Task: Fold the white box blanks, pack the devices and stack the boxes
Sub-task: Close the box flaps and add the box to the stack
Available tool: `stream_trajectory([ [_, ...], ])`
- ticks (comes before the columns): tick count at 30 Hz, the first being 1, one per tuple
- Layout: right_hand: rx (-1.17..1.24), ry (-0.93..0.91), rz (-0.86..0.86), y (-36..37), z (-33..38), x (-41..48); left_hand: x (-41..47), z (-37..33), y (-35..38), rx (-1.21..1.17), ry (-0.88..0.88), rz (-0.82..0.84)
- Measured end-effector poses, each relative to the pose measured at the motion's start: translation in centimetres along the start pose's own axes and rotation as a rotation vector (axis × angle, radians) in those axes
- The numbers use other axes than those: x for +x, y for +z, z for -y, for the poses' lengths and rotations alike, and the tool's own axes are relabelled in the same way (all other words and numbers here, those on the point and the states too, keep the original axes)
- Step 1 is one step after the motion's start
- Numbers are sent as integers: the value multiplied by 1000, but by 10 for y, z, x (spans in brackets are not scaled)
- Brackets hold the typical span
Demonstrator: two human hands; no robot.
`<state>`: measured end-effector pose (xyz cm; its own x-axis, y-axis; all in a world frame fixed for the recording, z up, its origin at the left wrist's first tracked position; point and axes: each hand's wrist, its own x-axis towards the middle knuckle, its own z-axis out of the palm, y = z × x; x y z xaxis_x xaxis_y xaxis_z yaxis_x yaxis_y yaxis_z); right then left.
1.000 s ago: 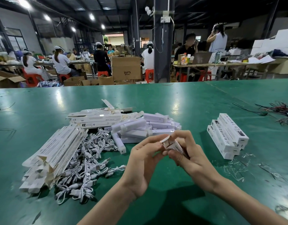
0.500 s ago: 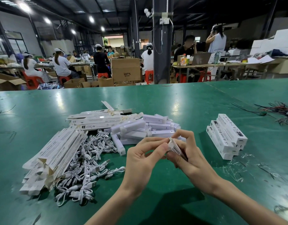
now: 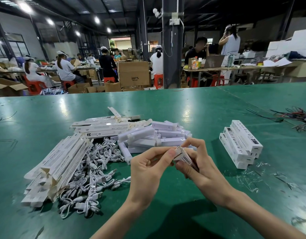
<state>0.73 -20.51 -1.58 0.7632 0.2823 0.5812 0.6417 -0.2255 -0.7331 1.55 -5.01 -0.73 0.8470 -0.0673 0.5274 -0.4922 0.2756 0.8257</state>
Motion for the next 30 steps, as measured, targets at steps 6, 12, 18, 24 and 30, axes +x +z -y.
stream_trajectory([
  [6,-12,-9,1,0,0,0,0,1,1,20,3,-20],
  [12,-22,-21,9,1,-2,0,-2,5,1,55,55,-5],
  [18,-40,-28,2,0,-3,1,-4,9,-2,389,298,58],
  [24,-253,-48,89,-4,-5,-1,-7,16,-5,571,425,170],
  [30,-222,30,99,-7,-5,3,-1,27,-4,220,33,93],
])
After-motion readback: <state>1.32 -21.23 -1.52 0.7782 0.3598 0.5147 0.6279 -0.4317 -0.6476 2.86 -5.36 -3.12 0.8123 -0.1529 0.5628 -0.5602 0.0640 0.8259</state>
